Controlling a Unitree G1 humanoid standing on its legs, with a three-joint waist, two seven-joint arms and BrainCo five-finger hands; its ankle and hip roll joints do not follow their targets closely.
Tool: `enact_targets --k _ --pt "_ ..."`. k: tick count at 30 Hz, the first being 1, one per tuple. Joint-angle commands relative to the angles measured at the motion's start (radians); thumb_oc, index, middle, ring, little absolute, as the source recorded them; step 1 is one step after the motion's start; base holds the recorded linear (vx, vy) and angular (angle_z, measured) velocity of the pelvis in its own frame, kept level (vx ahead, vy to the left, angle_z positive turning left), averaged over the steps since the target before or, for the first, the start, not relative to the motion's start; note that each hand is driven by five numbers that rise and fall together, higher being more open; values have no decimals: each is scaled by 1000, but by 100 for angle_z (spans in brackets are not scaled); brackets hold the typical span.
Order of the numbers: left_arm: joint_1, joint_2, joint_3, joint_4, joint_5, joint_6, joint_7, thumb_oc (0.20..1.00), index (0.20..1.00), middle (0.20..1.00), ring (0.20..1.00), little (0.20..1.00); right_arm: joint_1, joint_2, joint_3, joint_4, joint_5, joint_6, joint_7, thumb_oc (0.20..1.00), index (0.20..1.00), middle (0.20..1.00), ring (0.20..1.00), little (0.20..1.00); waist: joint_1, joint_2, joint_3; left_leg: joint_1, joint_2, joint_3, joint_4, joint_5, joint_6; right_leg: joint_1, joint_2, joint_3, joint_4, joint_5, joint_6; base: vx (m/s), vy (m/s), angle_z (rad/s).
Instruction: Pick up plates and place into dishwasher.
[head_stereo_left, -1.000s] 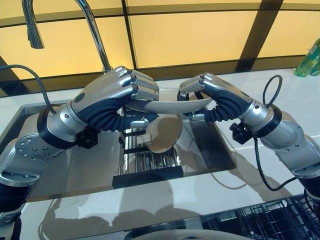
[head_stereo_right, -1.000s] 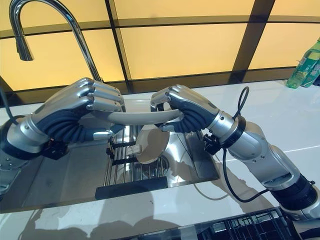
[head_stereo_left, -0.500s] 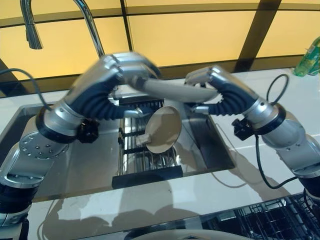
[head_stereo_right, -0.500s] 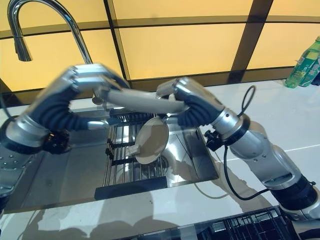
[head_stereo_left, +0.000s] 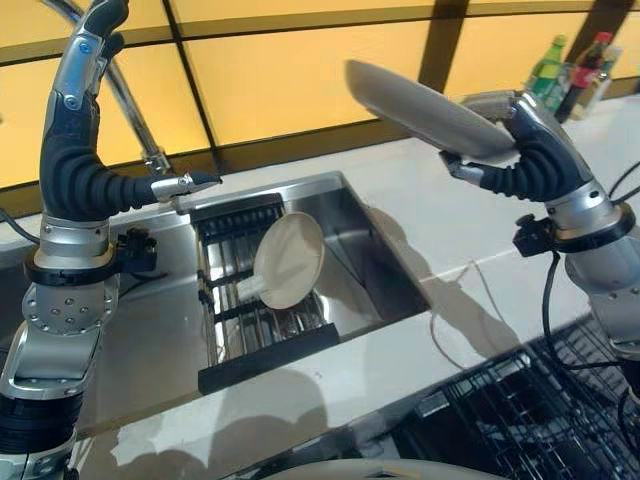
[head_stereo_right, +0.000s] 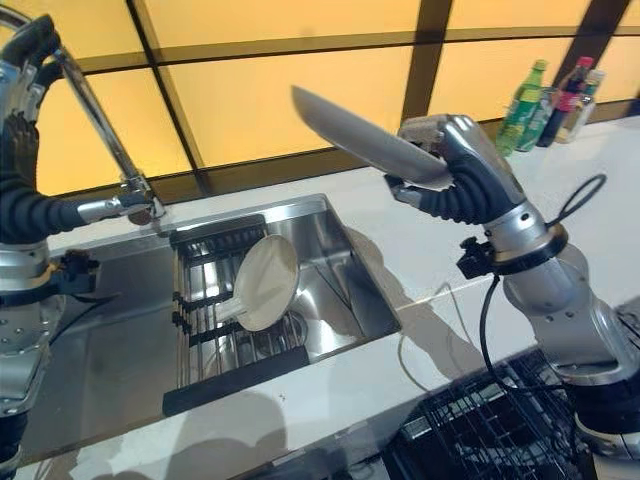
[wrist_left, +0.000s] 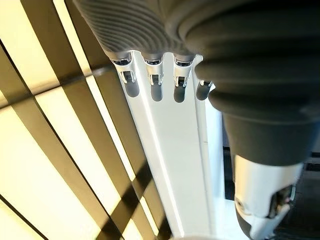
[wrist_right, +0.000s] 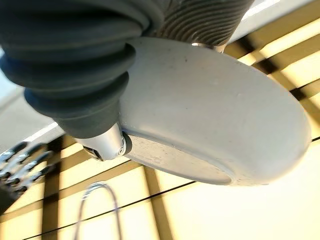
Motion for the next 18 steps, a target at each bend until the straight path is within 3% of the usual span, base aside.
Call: enact_targets --k 1,8,12,13,17,18 --pt "0 4 40 65 -56 -33 9 1000 1000 1000 1000 1000 34 -62 -96 29 -19 -20 -77 200 200 200 200 200 -28 -24 -72 33 1 -19 16 -136 1 -67 -15 33 3 39 45 6 66 -25" --pt "-28 -5 35 93 -100 -18 -42 1000 1000 1000 1000 1000 217 -30 -259 55 -64 28 -149 200 200 200 200 200 -101 -26 -47 54 -9 23 10 -149 19 -97 -21 68 64 33 62 19 79 -23" --pt "-60 1 23 112 -71 25 -31 1000 1000 1000 1000 1000 327 18 -349 75 -61 16 -159 200 200 200 200 200 -165 -32 -17 71 -23 57 3 -171 35 -126 -38 89 76 53 91 2 50 -28" --pt "-65 3 19 117 -62 25 -24 1000 1000 1000 1000 1000 335 24 -356 78 -62 8 -159 200 200 200 200 200 -165 -34 -13 73 -24 63 3 -173 36 -130 -40 89 78 60 96 -26 5 -27" --pt "-27 23 86 139 -10 37 51 1000 1000 1000 1000 1000 353 41 -365 143 -21 10 -129 200 200 200 200 200 -159 -42 12 93 -5 182 1 -187 36 -164 -84 -59 124 89 131 -77 -60 -75" --pt "-20 26 100 142 -5 35 59 1000 1000 1000 1000 1000 349 45 -358 153 -17 16 -132 200 200 200 200 200 -157 -43 16 89 0 199 1 -178 38 -175 -87 -67 143 96 130 -136 -109 -133"
